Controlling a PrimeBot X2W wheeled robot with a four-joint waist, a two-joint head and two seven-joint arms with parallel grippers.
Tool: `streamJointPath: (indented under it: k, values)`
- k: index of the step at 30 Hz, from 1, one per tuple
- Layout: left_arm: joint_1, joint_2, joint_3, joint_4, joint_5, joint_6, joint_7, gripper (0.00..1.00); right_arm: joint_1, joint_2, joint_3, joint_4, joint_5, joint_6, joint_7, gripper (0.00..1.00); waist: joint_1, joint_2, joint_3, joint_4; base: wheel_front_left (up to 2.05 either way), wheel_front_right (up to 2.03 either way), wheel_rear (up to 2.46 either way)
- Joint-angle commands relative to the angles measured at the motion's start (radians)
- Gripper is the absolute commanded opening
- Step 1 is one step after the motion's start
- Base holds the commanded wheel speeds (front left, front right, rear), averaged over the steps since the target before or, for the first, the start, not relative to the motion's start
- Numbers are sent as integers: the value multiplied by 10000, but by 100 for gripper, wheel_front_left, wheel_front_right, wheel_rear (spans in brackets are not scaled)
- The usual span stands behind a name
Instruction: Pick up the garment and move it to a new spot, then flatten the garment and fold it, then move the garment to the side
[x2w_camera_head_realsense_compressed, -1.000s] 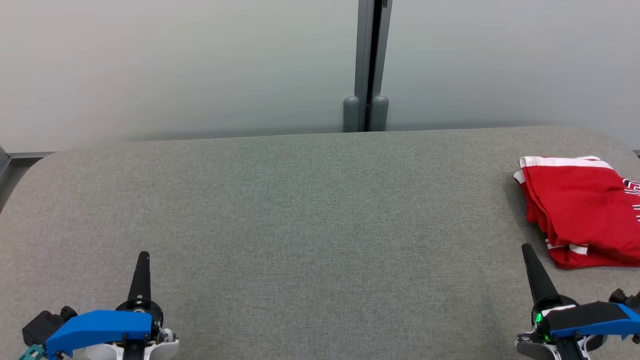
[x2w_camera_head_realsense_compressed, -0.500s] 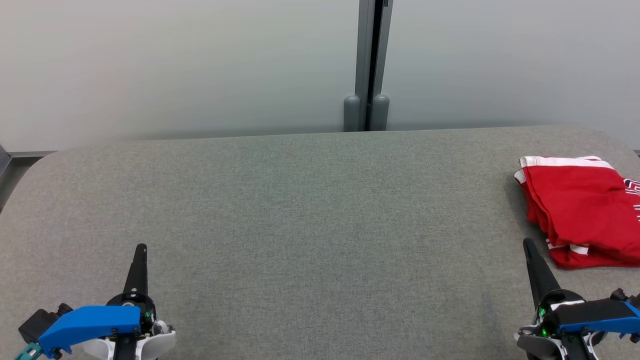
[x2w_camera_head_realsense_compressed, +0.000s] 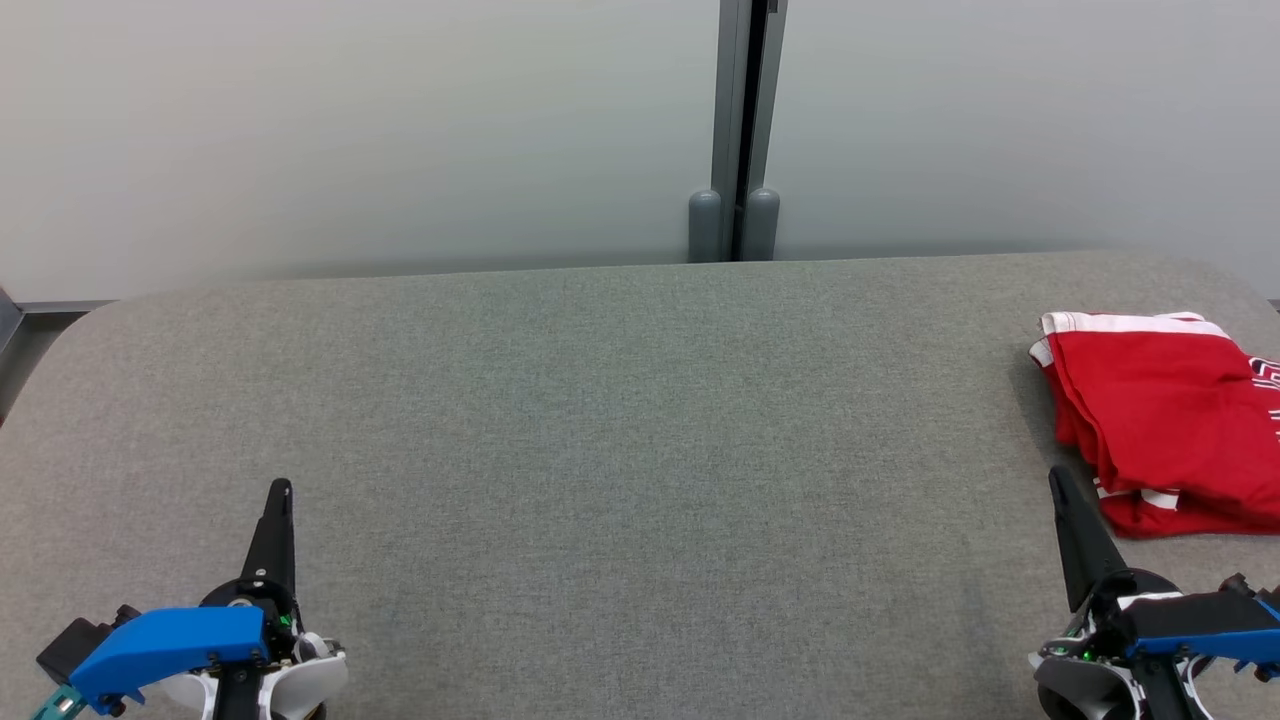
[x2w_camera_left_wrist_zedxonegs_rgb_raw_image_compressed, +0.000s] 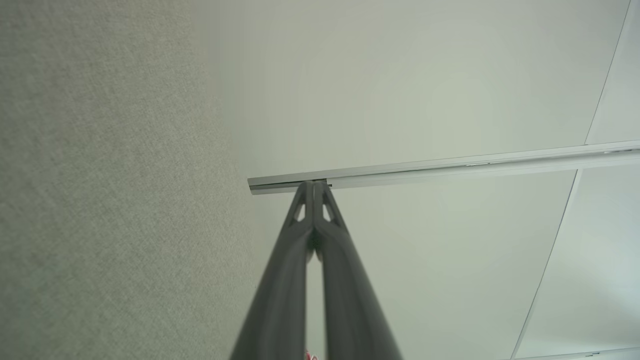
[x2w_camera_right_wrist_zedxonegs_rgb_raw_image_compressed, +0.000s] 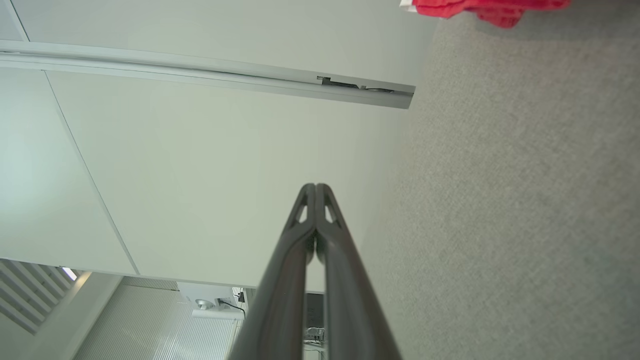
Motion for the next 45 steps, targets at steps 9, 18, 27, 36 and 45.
streamJointPath:
  k: [9, 18, 27, 36, 45]
  values:
    - [-206, -51, 142, -135, -671, -95, 196, 0, -174, -69, -55, 24, 788, 4, 137, 0, -1, -1, 8, 8, 0, 0, 0]
    - [-231, -79, 207, -182, -1061, -102, 313, 0, -232, -71, -68, 37, 1218, 4, 196, 0, -1, -1, 15, 15, 0, 0, 0]
    - [-231, -78, 206, -183, -1062, -102, 313, 0, -231, -71, -66, 37, 1219, 4, 195, 0, -1, -1, 15, 15, 0, 0, 0]
    - [-231, -78, 205, -184, -1062, -103, 312, 0, -230, -71, -65, 36, 1219, 4, 194, 0, -1, -1, 15, 15, 0, 0, 0]
    - [-231, -78, 204, -185, -1063, -103, 311, 0, -229, -71, -64, 36, 1220, 4, 194, 0, -1, -1, 15, 15, 0, 0, 0]
